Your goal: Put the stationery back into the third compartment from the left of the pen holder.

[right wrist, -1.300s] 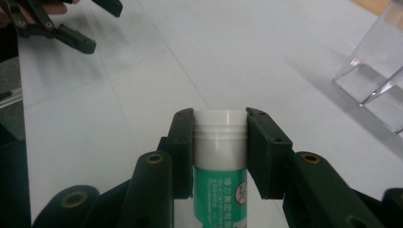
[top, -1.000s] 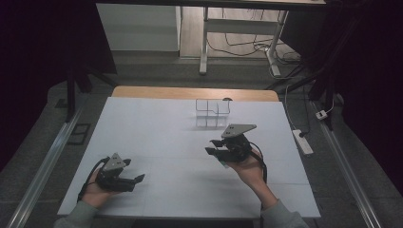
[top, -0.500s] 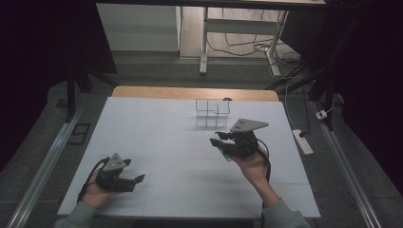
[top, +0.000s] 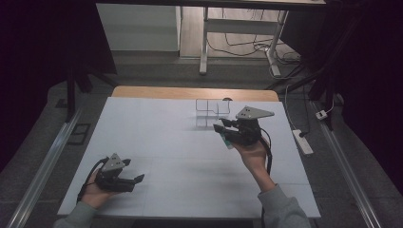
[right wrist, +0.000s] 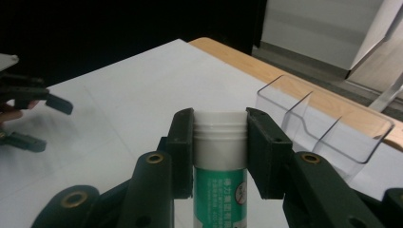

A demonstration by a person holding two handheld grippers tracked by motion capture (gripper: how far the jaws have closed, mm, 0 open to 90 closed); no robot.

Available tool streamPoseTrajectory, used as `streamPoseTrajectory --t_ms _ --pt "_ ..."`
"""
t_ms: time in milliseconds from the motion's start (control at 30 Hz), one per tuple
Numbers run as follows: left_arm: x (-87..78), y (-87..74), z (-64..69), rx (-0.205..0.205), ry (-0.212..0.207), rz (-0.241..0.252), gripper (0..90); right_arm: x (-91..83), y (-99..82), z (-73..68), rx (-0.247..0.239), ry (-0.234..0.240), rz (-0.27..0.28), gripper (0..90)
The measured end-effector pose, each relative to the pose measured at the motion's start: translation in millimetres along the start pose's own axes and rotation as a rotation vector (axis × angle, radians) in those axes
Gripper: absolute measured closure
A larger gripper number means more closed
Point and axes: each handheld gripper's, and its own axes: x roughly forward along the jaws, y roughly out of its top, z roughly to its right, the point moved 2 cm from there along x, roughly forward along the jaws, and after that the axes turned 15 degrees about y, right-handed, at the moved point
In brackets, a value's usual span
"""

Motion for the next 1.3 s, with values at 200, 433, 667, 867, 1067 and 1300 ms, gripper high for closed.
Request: streamPoseTrajectory --t_ms 200,433,667,867,1067,1300 --pt "0.0 0.1 0.5 0.003 -0.002 -0.001 17.8 1.4 4.5 11.4 0.030 -0.004 0.030 63.6" --pt "0.2 0.0 0.1 -0.002 0.000 0.000 17.6 3.6 7.3 20.4 0.047 -0.022 0.056 63.6" --pt "0.7 -0.2 0.0 0.000 -0.002 -0.002 17.7 8.3 7.9 30.7 0.066 -0.046 0.072 63.6" --pt "1.1 -0.3 0.1 0.002 -0.002 -0.003 17.7 8.2 11.6 41.2 0.075 -0.074 0.086 63.6" --pt "1.3 -0.5 -0.2 0.002 -0.003 -0.003 17.6 8.3 13.4 53.7 0.100 -0.093 0.113 63.5" --pt "1.4 -0.7 -0.2 0.003 -0.004 -0.004 17.7 10.3 15.5 67.1 0.114 -0.116 0.120 63.5"
